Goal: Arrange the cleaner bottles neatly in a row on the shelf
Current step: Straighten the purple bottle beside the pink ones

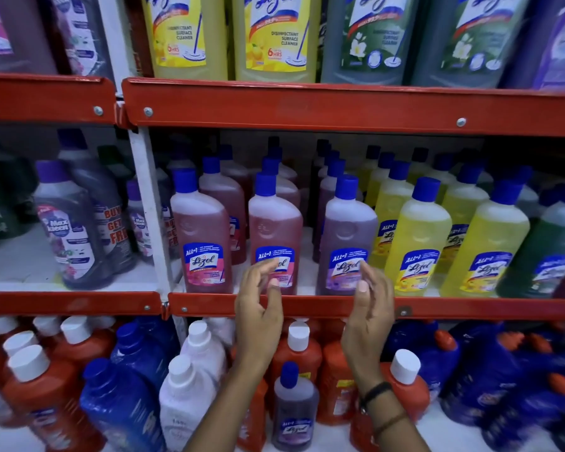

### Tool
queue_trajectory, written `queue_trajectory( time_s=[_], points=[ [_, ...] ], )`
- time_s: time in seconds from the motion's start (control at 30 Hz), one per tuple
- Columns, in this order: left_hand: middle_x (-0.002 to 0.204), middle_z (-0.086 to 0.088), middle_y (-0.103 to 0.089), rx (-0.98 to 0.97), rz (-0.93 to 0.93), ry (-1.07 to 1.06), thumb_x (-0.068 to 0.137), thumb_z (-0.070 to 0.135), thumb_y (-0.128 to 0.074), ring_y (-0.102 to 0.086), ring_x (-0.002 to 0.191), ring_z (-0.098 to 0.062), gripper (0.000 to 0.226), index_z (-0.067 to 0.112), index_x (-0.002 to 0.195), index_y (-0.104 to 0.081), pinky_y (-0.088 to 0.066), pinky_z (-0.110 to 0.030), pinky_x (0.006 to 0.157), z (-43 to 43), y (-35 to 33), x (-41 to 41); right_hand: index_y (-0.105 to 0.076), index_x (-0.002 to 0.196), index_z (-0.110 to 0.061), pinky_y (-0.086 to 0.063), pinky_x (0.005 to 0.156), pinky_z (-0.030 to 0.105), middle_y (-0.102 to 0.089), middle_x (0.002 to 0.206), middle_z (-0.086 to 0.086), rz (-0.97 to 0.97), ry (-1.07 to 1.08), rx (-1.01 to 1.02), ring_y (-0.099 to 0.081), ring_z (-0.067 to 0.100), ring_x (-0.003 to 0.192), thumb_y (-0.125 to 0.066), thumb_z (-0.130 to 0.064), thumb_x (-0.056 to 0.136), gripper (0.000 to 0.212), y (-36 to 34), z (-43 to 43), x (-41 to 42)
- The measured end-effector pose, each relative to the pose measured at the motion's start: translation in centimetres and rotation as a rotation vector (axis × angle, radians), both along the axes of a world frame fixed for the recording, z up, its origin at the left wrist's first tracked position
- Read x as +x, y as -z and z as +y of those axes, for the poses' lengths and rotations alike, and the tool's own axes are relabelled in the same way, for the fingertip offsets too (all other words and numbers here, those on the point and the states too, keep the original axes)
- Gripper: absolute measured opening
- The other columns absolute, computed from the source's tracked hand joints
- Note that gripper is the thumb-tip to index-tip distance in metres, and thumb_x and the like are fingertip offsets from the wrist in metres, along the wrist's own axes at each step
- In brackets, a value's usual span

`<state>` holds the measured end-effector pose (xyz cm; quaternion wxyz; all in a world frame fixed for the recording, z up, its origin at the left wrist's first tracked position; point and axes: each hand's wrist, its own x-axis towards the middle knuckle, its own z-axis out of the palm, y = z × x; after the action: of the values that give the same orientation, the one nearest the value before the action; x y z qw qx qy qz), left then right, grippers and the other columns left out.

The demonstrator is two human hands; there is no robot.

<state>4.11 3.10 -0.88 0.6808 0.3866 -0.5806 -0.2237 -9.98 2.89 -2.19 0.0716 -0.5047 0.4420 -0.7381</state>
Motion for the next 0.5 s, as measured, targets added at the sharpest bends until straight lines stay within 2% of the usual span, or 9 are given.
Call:
queue_trajectory(
  time_s=[0.07,0.17,0.27,0.37,0.5],
  points=[
    [0.124,0.001,-0.061,0.043,-0.071,0.123,0.086,0.012,-0.047,-0.054,0.118,-0.007,0.037,0.022,0.120,-0.057,-0.041,-0.022,0.099,-0.5,-0.2,-1.8,-0.048,0.131,-0.006,-0.030,0.097,0.005,-0.048,0.130,0.006,0.023,-0.035,0.076,-0.044,0.010,0.121,-0.035,-0.042,0.092,0.054,-0.1,-0.7,-1.6],
    [0.145,0.000,-0.043,0.184,-0.178,0.248,0.085,0.028,-0.051,-0.038,0.134,-0.007,0.050,0.046,0.129,-0.037,-0.033,-0.029,0.111,-1.7,0.4,-4.0,-0.027,0.145,-0.016,-0.017,0.096,-0.006,-0.030,0.151,0.000,0.064,-0.177,0.286,-0.026,0.002,0.135,-0.032,-0.058,0.089,0.071,0.3,-1.6,-2.7],
    [0.154,0.004,-0.028,0.292,-0.206,0.302,0.080,0.039,-0.053,-0.027,0.140,-0.007,0.062,0.054,0.132,-0.022,-0.026,-0.040,0.116,-2.5,1.2,-5.0,-0.027,0.146,-0.017,-0.018,0.091,-0.010,-0.031,0.153,0.001,0.050,-0.262,0.359,-0.028,0.001,0.134,-0.031,-0.057,0.092,0.067,0.5,-2.1,-3.8],
    [0.146,0.014,-0.032,0.322,-0.215,0.339,0.090,0.016,-0.055,-0.033,0.134,0.002,0.065,0.047,0.135,-0.020,-0.032,-0.031,0.111,-2.7,1.4,-5.3,-0.039,0.141,-0.018,-0.033,0.092,-0.001,-0.047,0.143,0.000,-0.020,-0.298,0.317,-0.044,0.007,0.128,-0.029,-0.064,0.084,0.073,0.5,-2.2,-4.6],
    [0.135,0.016,-0.040,0.363,-0.140,0.398,0.094,-0.002,-0.050,-0.043,0.114,0.021,0.066,0.034,0.141,-0.022,-0.038,-0.010,0.096,-3.3,1.4,-5.3,-0.046,0.136,-0.018,-0.041,0.103,0.028,-0.054,0.137,0.003,-0.054,-0.291,0.288,-0.050,0.013,0.125,-0.029,-0.065,0.082,0.074,0.7,-2.2,-4.8]
  ],
)
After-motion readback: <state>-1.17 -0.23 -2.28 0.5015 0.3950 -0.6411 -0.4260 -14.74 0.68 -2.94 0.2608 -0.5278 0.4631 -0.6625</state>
